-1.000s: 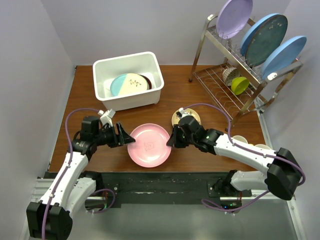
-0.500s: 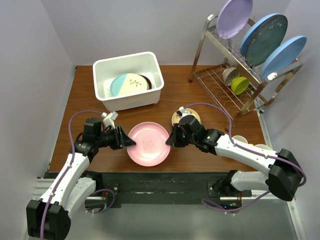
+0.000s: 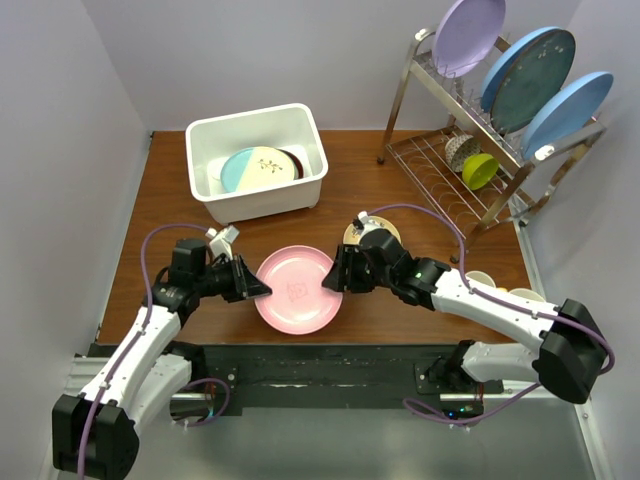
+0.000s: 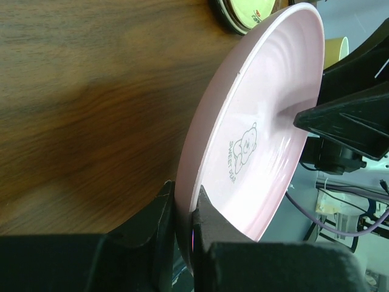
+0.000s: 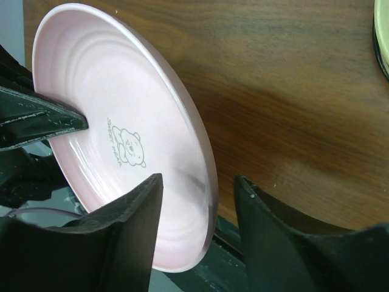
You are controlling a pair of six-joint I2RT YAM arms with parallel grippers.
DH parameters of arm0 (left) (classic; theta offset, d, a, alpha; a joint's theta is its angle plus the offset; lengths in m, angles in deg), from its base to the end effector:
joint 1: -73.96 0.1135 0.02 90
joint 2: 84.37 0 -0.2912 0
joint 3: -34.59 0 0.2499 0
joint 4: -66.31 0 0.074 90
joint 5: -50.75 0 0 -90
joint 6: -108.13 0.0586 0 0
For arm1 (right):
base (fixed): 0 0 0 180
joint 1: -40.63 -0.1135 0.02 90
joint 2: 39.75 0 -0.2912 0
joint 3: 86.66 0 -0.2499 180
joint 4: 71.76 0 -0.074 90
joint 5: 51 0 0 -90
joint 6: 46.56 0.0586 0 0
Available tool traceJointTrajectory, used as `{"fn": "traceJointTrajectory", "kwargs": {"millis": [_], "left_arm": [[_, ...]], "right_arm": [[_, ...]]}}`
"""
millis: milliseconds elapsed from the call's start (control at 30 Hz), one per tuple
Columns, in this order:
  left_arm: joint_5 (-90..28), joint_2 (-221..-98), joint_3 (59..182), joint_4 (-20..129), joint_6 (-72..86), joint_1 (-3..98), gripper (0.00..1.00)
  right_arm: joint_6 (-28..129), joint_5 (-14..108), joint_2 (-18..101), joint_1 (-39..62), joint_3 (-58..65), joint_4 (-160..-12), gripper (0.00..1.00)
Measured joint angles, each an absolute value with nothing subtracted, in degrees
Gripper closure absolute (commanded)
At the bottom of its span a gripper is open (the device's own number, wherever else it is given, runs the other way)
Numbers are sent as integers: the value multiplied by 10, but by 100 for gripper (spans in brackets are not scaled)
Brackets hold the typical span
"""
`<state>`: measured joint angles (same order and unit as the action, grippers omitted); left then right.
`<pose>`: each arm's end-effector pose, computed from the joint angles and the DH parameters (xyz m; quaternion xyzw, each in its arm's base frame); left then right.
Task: Place the plates into the plastic bin on the countertop
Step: Place the plate in the plastic bin.
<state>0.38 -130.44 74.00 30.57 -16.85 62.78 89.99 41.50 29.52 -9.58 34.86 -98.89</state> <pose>0.1440 -0.0666 0.2139 -0.0436 0.8705 -0.4342 0.2277 0.1689 0.2068 0.2576 -0.0383 0.8975 0.3411 0.2769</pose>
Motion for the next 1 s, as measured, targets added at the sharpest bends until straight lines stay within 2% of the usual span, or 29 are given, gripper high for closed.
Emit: {"fn": "traceJointTrajectory", "kwargs": {"millis": [200,367,1000], "left_arm": [[4,-1304,740,306,-173,626,100],[3,-1303,740,306,-174,626,100],[-22,-1335,766,305,-178,626,100]], "right_arm": [[898,415,295,-96,349,-986,12],[897,410,290,-96,349,-990,1],[894,361,203,-96,349,-1022,1]]}}
